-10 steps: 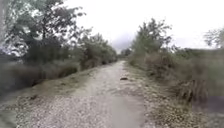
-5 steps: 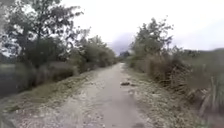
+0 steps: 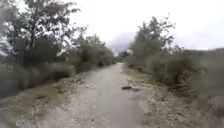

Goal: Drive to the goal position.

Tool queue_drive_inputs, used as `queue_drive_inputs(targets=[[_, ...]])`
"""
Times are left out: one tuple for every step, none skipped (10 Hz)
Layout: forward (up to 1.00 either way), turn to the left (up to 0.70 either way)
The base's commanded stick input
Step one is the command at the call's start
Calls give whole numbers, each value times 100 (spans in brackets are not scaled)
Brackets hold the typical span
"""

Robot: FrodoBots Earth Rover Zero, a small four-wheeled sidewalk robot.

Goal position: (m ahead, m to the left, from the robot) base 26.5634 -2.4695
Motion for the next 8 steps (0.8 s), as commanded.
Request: queue_drive_inputs(targets=[[68,0],[68,0],[68,0],[68,0],[68,0],[68,0],[68,0],[68,0]])
